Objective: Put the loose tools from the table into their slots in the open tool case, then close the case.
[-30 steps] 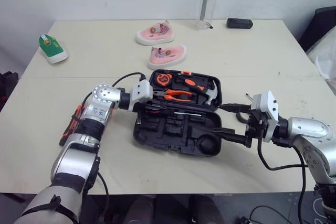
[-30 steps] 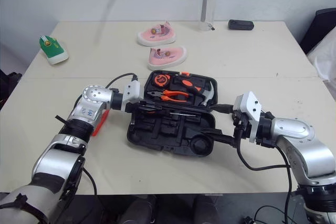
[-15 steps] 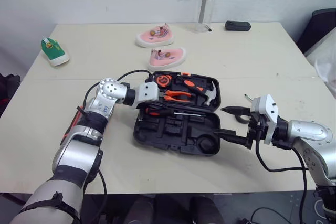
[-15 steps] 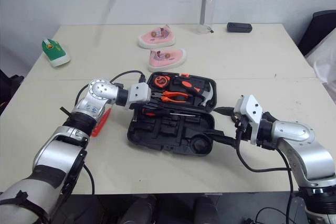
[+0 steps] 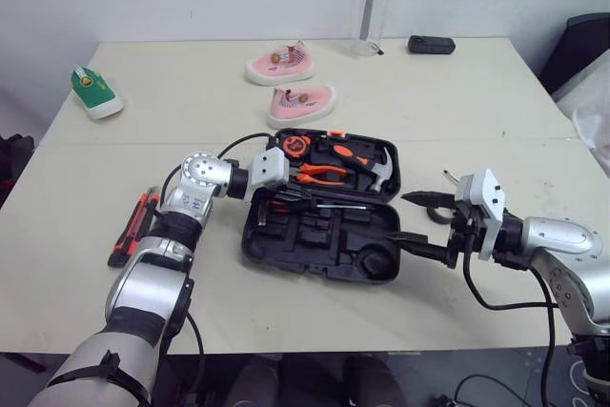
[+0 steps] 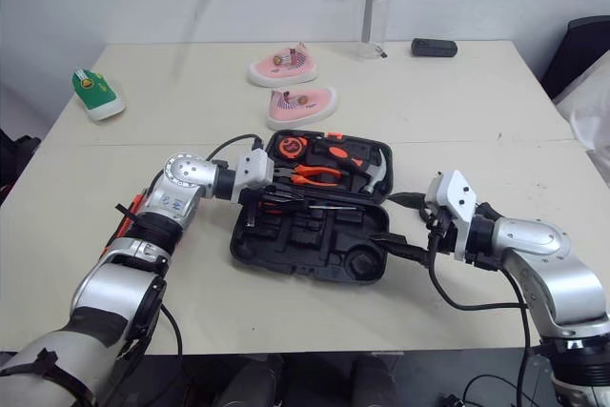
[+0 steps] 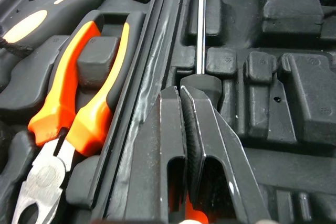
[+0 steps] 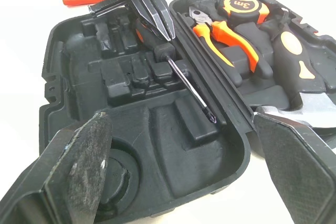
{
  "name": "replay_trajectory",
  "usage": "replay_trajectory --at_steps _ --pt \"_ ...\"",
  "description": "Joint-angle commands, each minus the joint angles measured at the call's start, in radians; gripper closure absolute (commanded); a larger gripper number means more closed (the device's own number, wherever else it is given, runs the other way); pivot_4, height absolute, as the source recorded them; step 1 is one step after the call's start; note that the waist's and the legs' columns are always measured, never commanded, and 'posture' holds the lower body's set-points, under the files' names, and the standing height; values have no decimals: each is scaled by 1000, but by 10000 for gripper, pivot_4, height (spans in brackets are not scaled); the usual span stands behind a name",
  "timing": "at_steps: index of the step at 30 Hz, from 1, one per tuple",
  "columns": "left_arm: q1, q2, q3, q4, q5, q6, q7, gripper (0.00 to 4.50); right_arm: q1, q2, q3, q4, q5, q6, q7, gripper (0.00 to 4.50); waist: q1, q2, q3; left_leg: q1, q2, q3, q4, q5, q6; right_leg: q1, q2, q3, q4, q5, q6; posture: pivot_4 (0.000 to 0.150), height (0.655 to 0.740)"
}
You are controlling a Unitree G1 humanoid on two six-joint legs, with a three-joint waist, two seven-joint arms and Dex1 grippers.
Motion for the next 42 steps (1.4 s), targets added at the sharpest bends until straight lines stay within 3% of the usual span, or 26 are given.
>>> replay_trajectory --at_steps 1,10,20,27,31,34,38,41,42 --pt "15 -8 -4 -30 -4 8 -15 44212 -4 4 -5 -21 -1 -20 1 0 0 0 0 0 0 0 0 0 0 0 0 0 0 0 0 1500 7269" --pt "41 -3 -56 -37 45 -33 -43 44212 6 1 -12 -22 -2 -21 -2 0 1 0 0 0 0 0 0 0 0 0 0 0 0 0 0 1500 7269" --pt "8 1 -119 59 153 -95 41 44212 15 -2 -20 -27 0 -16 -7 0 5 0 0 0 0 0 0 0 0 1 0 0 -1 0 0 1500 7269" --pt "-11 2 -96 53 109 -45 -3 44212 23 3 -25 -33 2 -19 -18 0 3 0 0 2 -1 0 1 1 1 2 -1 0 1 0 1 1500 7269" --pt "20 56 2 -124 -29 160 -75 44212 22 6 -41 -40 8 -23 -35 0 -3 0 0 1 -1 0 0 1 1 1 0 0 1 0 1 1500 7269" --pt "151 158 124 -432 -189 453 -72 35933 32 -14 -82 -35 20 -8 -39 0 -30 1 1 1 1 -2 -2 1 1 -2 0 3 2 0 1 1500 7269" --pt "410 309 327 -833 -360 775 24 17982 63 -66 -176 17 41 4 -9 0 -54 2 1 0 7 -2 -4 0 1 -6 0 7 2 0 0 1500 7269" --pt "600 382 564 -1029 -461 965 152 3468 111 -125 -256 100 27 -12 34 0 -48 2 2 1 8 -1 -3 0 1 -6 1 9 2 0 0 1500 7269" --pt "653 395 647 -1066 -487 1010 191 578 129 -143 -280 128 19 -19 48 0 -46 2 2 1 8 -1 -3 0 1 -6 1 9 2 0 0 1500 7269"
